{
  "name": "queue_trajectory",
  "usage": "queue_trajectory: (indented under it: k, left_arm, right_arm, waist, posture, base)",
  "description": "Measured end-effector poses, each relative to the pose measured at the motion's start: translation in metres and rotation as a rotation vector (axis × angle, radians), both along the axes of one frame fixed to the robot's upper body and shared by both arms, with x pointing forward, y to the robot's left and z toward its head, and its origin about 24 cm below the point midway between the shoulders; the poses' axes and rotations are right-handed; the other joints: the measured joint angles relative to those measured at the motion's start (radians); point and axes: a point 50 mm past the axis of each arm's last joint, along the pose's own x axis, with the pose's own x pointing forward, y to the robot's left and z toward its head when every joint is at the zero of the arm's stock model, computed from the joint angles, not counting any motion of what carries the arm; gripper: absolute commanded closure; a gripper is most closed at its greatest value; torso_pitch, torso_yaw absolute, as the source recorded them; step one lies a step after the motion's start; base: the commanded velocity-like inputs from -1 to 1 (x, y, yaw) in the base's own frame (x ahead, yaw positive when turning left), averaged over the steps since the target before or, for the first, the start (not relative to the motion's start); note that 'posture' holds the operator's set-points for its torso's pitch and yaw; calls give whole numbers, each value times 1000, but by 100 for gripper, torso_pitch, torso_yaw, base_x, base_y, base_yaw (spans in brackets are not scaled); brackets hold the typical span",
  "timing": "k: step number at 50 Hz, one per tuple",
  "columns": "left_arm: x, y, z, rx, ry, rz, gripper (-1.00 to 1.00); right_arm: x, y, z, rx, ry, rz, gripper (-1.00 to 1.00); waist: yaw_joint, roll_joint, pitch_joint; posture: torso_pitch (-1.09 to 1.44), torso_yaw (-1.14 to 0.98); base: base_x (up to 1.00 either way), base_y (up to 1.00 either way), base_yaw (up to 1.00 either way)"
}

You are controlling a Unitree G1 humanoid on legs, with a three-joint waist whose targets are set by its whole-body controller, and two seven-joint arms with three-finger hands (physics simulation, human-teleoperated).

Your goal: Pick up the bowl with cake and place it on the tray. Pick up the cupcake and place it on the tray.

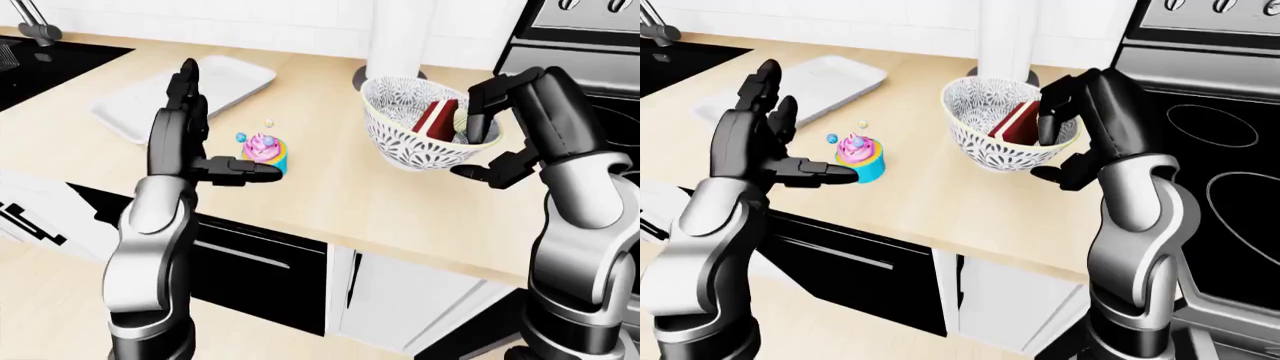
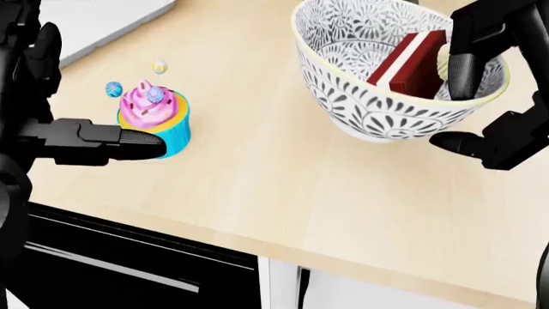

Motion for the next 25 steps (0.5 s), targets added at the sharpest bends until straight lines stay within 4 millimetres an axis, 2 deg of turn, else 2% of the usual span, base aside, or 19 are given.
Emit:
queue_trajectory:
  k: [9, 19, 25]
  left_arm:
    - [31, 3, -16, 71, 80, 47, -100]
    - [44, -4, -9, 128, 59, 54, -100]
    - [52, -7, -19, 162, 91, 51, -100]
  right_arm:
    - [0, 2, 1, -4, -3, 8, 100]
    - [1, 4, -1, -10, 7, 16, 100]
    - [1, 4, 0, -15, 2, 16, 100]
  waist:
    - [1, -5, -1]
    - [1, -8, -3]
    - [0, -8, -4]
  posture:
    - [0, 0]
    - [0, 0]
    - [0, 0]
  base:
    - [0, 0, 0]
    - [0, 0, 0]
    - [0, 0, 0]
